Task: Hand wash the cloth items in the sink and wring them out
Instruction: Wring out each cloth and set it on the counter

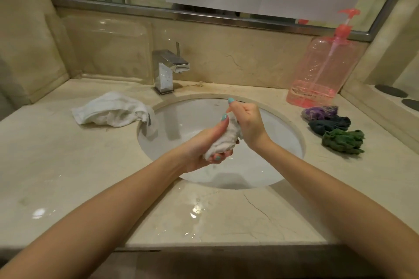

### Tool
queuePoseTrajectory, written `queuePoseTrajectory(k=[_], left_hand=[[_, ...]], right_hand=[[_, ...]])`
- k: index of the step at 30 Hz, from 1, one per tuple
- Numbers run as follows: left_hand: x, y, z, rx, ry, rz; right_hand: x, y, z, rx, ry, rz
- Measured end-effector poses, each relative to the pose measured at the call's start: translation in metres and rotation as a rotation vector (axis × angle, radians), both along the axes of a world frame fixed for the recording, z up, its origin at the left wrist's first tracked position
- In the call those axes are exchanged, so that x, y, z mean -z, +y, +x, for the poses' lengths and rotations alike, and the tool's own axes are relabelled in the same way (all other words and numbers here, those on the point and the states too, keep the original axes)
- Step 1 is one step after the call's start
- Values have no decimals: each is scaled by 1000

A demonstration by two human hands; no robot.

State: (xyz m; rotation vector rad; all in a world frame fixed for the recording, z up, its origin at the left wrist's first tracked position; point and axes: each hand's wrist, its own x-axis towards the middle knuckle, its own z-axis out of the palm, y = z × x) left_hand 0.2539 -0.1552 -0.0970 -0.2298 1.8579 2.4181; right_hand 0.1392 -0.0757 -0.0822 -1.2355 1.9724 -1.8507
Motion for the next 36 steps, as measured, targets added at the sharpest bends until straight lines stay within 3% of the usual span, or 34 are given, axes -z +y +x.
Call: queuePoseTrajectory(k=[2, 7, 10, 13, 15, 19, 24, 28, 31, 36], left_hand=[[-4, 3, -4, -124, -13, -44], [2, -6, -8, -438, 38, -739], [9, -11, -6, -498, 62, -1125], [14, 1, -6, -509, 113, -1462], [12, 15, -7, -526, 171, -1567], [4, 21, -2, -519, 176, -1354], [-6, 17, 0, -391, 112, -774], [-6, 9, 0, -285, 85, -447], [-1, 7, 0, -198, 42, -346], [0, 11, -9, -197, -57, -357]], right_hand=[[-1, -2, -7, 27, -13, 53], [-10, -6, -3, -32, -68, 397], [-25, 0, 2, -83, -274, 678], [-41, 0, 4, -52, -568, 573], [-42, -4, 8, 39, -584, 469], [-27, -9, 13, 87, -452, 340], [-23, -12, 10, 122, -281, 151], [-29, -14, 14, 108, -132, 80], [-19, -13, 15, 76, -146, 65], [-14, -13, 7, 56, -272, 42]])
